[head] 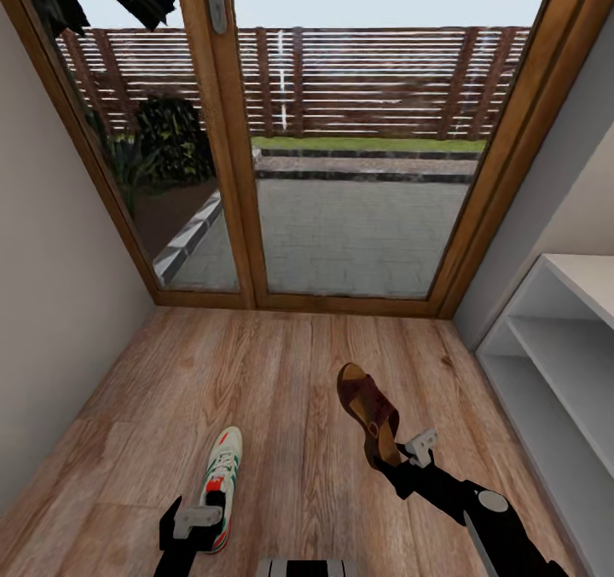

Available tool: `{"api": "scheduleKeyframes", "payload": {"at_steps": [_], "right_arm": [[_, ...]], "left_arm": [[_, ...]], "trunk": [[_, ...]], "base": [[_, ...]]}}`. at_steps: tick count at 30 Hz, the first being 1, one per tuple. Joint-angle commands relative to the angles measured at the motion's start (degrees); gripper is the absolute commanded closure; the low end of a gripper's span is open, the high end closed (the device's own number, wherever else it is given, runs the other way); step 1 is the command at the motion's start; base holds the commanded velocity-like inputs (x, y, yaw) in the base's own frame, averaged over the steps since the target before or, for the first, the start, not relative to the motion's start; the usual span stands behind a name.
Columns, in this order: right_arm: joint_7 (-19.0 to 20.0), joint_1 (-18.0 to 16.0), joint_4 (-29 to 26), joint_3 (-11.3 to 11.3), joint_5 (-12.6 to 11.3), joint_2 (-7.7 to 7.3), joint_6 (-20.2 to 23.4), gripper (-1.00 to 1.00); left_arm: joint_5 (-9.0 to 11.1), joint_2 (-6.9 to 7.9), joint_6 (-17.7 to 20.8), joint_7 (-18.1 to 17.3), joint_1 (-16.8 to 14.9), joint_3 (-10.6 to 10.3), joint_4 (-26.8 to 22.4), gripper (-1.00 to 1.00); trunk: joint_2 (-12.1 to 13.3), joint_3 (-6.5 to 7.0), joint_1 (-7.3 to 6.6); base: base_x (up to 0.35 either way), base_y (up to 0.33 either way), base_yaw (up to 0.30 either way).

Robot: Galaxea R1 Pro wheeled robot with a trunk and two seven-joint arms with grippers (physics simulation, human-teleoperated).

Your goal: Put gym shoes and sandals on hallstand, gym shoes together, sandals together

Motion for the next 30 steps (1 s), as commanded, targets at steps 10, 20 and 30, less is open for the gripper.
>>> {"api": "scheduleKeyframes", "payload": {"at_steps": [10, 20, 30], "right_arm": [[0.54, -0.99, -3.4, -2.19, 0.47, -0.11, -2.27, 1.0], [0.58, -3.79, -6.71, -1.52, 0.39, 0.48, 0.32, 1.0], [0.6, -15.62, -13.4, -0.38, 0.3, 0.76, 19.86, 1.0]], "left_arm": [[-0.68, 0.07, 0.23, -0.39, -1.36, -0.06, 0.03, -1.0], [-1.16, 0.39, 3.28, -0.75, -4.62, -0.16, 0.25, -1.0], [-1.14, 0.56, 17.45, -0.64, -12.45, -0.08, 0.69, -1.0]], "trunk": [[-0.02, -0.04, -0.01], [-0.02, -0.04, -0.01], [-0.02, -0.04, -0.01]], "base": [[0.0, 0.0, 0.0], [0.0, 0.0, 0.0], [0.0, 0.0, 0.0]]}}
